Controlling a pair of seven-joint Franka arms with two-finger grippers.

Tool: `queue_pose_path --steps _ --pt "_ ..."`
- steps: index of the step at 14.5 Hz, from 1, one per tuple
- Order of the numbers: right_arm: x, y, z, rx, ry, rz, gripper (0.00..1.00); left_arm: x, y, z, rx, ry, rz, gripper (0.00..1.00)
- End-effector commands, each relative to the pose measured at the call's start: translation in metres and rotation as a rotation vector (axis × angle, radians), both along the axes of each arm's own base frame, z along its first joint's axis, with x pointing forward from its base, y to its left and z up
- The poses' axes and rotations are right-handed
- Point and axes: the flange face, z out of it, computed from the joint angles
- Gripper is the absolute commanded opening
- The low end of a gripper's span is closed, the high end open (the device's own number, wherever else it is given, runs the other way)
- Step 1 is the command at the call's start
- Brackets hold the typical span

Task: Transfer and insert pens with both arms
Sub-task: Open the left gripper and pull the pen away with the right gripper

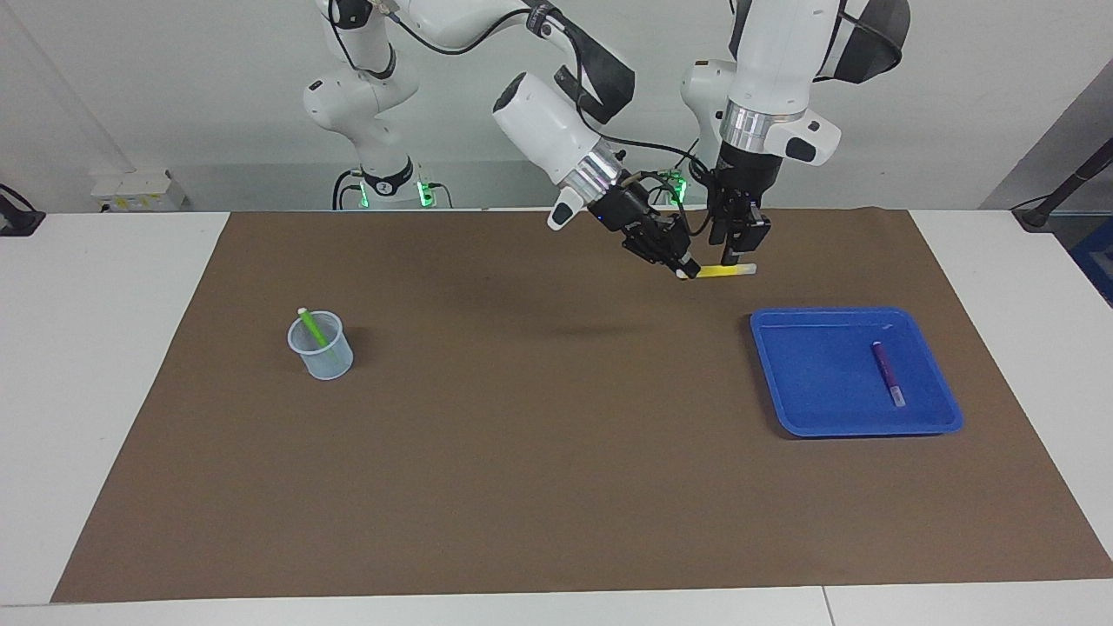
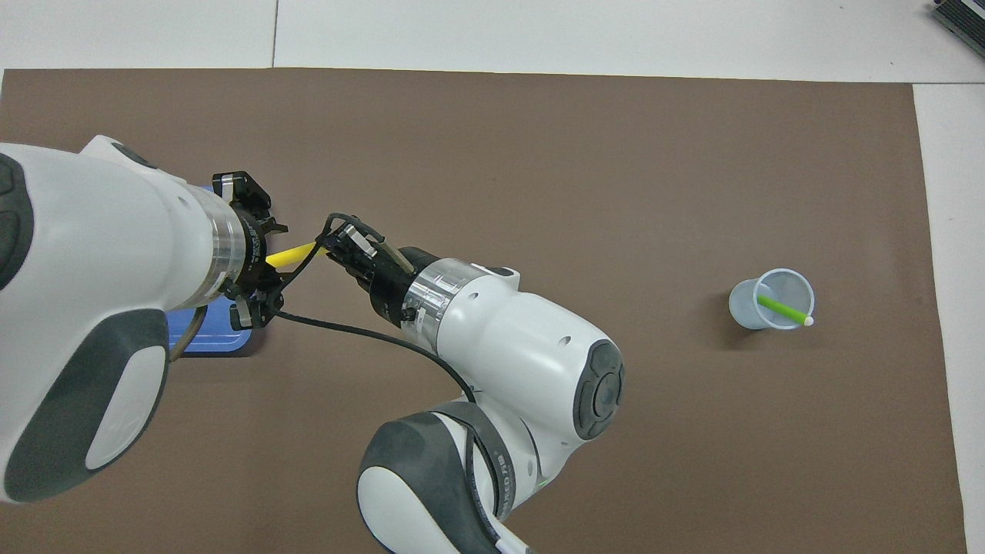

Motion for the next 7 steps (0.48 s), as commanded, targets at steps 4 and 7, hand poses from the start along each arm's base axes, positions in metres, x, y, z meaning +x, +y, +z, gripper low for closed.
queue_pose_path --steps 4,7 --pt "0.02 -0.029 -0.009 -0.105 -0.005 0.193 0.0 -0.004 0.005 0.007 -0.015 -0.012 -0.004 0.69" --pt "0.024 -0.042 -0.014 -0.161 -0.006 0.268 0.0 -0.002 0.019 0.012 -0.009 -0.021 -0.032 0.69"
